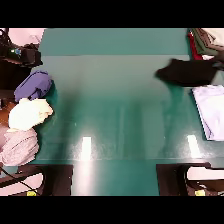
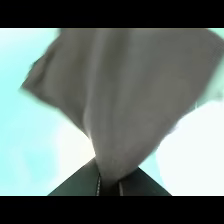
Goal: Fold the shirts.
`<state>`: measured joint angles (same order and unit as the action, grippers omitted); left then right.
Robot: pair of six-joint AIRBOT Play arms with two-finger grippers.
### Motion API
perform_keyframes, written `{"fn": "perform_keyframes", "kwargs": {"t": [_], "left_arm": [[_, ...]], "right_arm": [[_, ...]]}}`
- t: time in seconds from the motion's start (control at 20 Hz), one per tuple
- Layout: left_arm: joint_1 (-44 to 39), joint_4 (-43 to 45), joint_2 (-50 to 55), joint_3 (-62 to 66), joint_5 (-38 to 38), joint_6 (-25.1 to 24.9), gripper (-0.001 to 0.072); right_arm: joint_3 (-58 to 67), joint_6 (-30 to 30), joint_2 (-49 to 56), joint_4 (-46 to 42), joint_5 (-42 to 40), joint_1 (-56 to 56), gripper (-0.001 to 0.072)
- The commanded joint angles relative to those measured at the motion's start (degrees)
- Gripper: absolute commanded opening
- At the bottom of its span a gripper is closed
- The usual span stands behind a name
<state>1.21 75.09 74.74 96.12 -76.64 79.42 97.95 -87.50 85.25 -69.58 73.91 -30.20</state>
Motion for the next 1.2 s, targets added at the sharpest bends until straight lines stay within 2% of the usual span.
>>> {"fn": "perform_keyframes", "kwargs": {"t": [0.0,0.2,0.55,0.75,0.95,1.15], "left_arm": [[0.0,-1.0,0.0,0.0,0.1,0.1,0.0024],[0.0,-1.0,0.0,0.0,0.2,0.1,0.0024],[0.0,-1.0,0.0,0.0,0.2,-0.4,0.0024],[0.0,-0.9,0.0,0.0,0.2,-1.5,0.0024],[0.0,-1.0,0.0,0.0,0.2,-1.9,0.0024],[0.0,-1.0,0.0,0.0,0.2,-3.0,0.0024]], "right_arm": [[0.0,-1.0,-3.0,-0.9,2.1,-9.9,0.0015],[0.0,1.6,-5.1,-0.4,2.2,-11.1,0.0015],[0.1,2.7,-11.8,-0.6,1.2,-9.8,0.0015],[0.1,2.7,-16.0,-1.2,3.5,-10.0,0.0015],[0.0,0.3,-16.5,-2.2,12.8,-12.5,0.0017],[-1.0,-2.7,-16.1,-11.4,24.3,-14.7,0.0020]]}}
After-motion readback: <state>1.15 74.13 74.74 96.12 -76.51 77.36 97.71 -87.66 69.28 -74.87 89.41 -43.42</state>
